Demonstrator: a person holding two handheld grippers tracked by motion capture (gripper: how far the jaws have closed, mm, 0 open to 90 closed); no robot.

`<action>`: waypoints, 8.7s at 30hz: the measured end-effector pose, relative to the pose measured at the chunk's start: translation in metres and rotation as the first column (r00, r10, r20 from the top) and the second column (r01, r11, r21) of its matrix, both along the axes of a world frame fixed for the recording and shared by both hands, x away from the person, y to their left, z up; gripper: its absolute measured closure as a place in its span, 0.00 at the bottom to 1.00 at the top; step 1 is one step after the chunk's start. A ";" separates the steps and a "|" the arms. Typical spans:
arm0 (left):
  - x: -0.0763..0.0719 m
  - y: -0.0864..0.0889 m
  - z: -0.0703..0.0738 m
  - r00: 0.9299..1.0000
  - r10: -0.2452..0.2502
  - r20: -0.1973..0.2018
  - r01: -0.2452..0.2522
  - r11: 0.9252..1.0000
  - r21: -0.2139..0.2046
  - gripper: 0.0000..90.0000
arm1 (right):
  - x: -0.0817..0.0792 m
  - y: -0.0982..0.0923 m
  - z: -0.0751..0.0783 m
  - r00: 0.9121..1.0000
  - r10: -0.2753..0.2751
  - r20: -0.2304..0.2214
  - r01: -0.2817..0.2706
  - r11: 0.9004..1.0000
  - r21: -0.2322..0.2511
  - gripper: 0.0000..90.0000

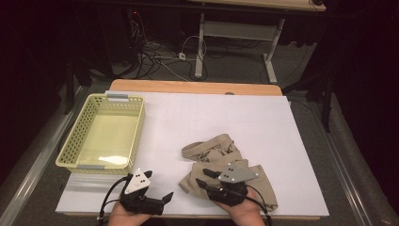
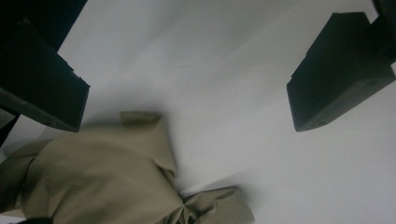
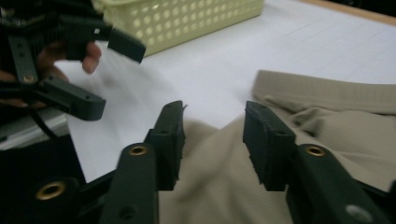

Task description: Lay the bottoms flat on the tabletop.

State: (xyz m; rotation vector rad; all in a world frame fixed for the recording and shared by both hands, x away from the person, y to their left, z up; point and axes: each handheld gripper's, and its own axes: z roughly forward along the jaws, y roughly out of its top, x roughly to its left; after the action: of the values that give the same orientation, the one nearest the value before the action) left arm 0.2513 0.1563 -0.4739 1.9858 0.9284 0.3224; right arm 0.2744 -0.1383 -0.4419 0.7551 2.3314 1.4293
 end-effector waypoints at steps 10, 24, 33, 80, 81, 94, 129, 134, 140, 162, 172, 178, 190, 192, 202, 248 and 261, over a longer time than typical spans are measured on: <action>0.019 -0.050 0.001 0.988 -0.156 0.004 0.156 0.988 0.008 0.07 | -0.012 -0.091 -0.002 0.964 -0.264 0.009 0.264 0.964 0.046 0.61; 0.073 -0.160 0.036 0.949 -0.302 0.091 0.296 0.953 0.069 0.47 | -0.037 -0.144 -0.021 0.908 -0.416 -0.051 0.417 0.909 0.010 0.60; 0.084 -0.190 0.027 0.942 -0.333 0.031 0.326 0.935 0.140 0.89 | -0.032 -0.141 -0.024 0.912 -0.407 -0.055 0.407 0.913 -0.001 0.60; 0.075 -0.144 0.019 0.984 -0.177 -0.015 0.176 0.957 0.230 0.66 | -0.012 -0.124 -0.021 0.934 -0.354 -0.057 0.354 0.935 0.003 0.61; 0.076 -0.145 0.018 0.983 -0.180 -0.023 0.181 0.957 0.229 0.74 | -0.014 -0.126 -0.021 0.932 -0.358 -0.058 0.358 0.934 0.003 0.61; 0.044 -0.090 0.027 0.982 -0.184 0.035 0.176 0.970 0.171 0.94 | -0.016 -0.125 -0.022 0.932 -0.360 -0.051 0.360 0.933 -0.012 0.61; -0.009 0.026 0.000 0.999 0.052 0.003 -0.052 0.995 0.083 0.65 | 0.017 -0.055 -0.031 0.985 -0.156 -0.079 0.146 0.983 -0.113 0.58; -0.001 -0.002 0.025 0.997 -0.012 0.073 0.009 0.999 0.049 0.54 | 0.008 -0.068 -0.030 0.978 -0.198 -0.071 0.190 0.976 -0.107 0.58; 0.020 -0.070 0.037 0.978 -0.191 0.083 0.183 0.978 0.097 0.67 | -0.002 -0.081 -0.028 0.969 -0.237 -0.064 0.230 0.968 -0.096 0.59; 0.029 -0.036 0.040 0.996 -0.052 0.079 0.047 0.997 0.062 0.93 | 0.001 -0.077 -0.028 0.976 -0.209 -0.066 0.202 0.974 -0.102 0.61; -0.008 0.038 0.015 0.996 0.081 0.022 -0.080 0.996 -0.034 0.93 | 0.016 -0.061 -0.026 0.983 -0.170 -0.065 0.164 0.983 -0.086 0.68; -0.018 0.052 0.004 0.993 0.119 -0.016 -0.119 0.993 -0.012 0.93 | 0.031 -0.036 -0.027 0.991 -0.107 -0.079 0.100 0.991 -0.091 0.79; -0.034 0.064 -0.006 0.986 0.163 -0.028 -0.164 0.986 -0.018 0.90 | 0.059 0.001 -0.030 0.991 -0.084 -0.100 0.072 0.990 -0.123 0.77; -0.036 0.067 -0.007 0.986 0.162 -0.036 -0.164 0.986 -0.042 0.82 | 0.063 0.004 -0.033 0.990 -0.072 -0.120 0.057 0.991 -0.121 0.76; -0.036 0.072 -0.005 0.985 0.167 -0.040 -0.170 0.981 -0.092 0.58 | 0.065 0.021 -0.041 0.978 -0.011 -0.208 -0.024 0.987 -0.161 0.73; 0.002 0.006 0.012 0.999 0.001 0.038 0.003 0.996 -0.089 0.17 | 0.008 -0.144 -0.002 0.917 -0.398 -0.020 0.398 0.917 0.003 0.70; -0.025 0.036 0.004 0.993 0.118 0.001 -0.118 0.993 -0.033 0.00 | 0.058 -0.062 -0.014 0.982 -0.180 -0.052 0.172 0.977 -0.124 0.69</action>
State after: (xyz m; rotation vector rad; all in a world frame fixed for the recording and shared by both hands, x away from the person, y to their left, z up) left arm 0.2267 0.1928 -0.4699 1.9046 1.0449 0.3738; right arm 0.3325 -0.2008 -0.4561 0.9580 2.3065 1.1966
